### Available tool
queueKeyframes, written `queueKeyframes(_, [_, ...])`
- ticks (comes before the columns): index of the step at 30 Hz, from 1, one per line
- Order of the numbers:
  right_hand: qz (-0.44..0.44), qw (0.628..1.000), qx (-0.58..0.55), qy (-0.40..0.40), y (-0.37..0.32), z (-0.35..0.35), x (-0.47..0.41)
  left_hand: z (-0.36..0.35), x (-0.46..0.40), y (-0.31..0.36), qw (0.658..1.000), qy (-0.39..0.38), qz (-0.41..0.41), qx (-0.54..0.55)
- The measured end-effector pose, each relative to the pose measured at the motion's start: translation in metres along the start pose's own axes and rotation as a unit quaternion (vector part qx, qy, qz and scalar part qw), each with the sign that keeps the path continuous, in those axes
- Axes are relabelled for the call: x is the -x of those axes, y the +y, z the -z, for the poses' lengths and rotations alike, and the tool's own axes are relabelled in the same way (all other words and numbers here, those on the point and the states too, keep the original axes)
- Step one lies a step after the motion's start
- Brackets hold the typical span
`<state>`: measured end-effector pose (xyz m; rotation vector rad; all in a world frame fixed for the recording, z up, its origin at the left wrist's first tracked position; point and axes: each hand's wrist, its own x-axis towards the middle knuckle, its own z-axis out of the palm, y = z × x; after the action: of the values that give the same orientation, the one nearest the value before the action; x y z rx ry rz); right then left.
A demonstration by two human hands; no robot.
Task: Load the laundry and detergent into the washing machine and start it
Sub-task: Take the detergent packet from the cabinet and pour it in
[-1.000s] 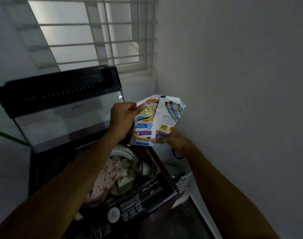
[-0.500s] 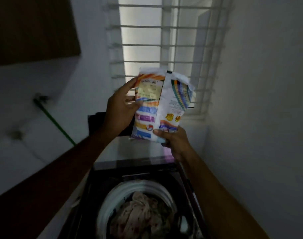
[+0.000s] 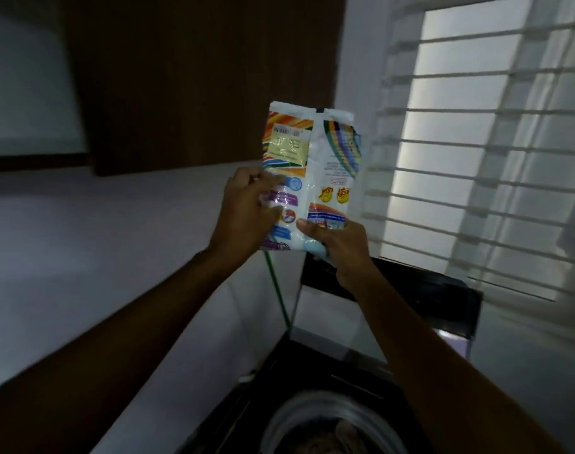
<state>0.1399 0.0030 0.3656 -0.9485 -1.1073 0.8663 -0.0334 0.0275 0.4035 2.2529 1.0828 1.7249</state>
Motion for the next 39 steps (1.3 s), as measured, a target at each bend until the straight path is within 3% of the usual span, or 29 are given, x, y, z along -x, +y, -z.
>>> queueKeyframes(4, [0.020, 0.999, 0.032, -0.039, -0.016, -0.061, -0.007, 0.051, 0.000, -0.006, 0.993, 0.039, -0.017, -0.111])
queueKeyframes(11, [0.047, 0.992, -0.035, -0.109, -0.059, -0.187, 0.009, 0.165, 0.009, -0.006, 0.944, 0.123, -0.085, -0.295])
queueKeyframes(20, [0.029, 0.976, -0.126, -0.173, -0.106, -0.341, 0.034, 0.293, 0.018, -0.007, 0.895, 0.206, -0.011, -0.396])
queueKeyframes(27, [-0.019, 0.970, -0.149, -0.190, -0.119, -0.429, 0.037, 0.340, 0.018, -0.019, 0.921, 0.204, 0.084, -0.321])
queueKeyframes(31, [-0.029, 0.965, -0.143, -0.220, -0.111, -0.473, 0.043, 0.361, 0.017, -0.024, 0.944, 0.241, 0.181, -0.135])
queueKeyframes(34, [-0.034, 0.958, -0.139, -0.247, -0.107, -0.505, 0.057, 0.383, 0.015, -0.037, 0.932, 0.277, 0.226, -0.055])
queueKeyframes(39, [-0.010, 0.947, -0.080, -0.312, -0.105, -0.555, 0.076, 0.424, 0.013, -0.058, 0.903, 0.351, 0.240, -0.058])
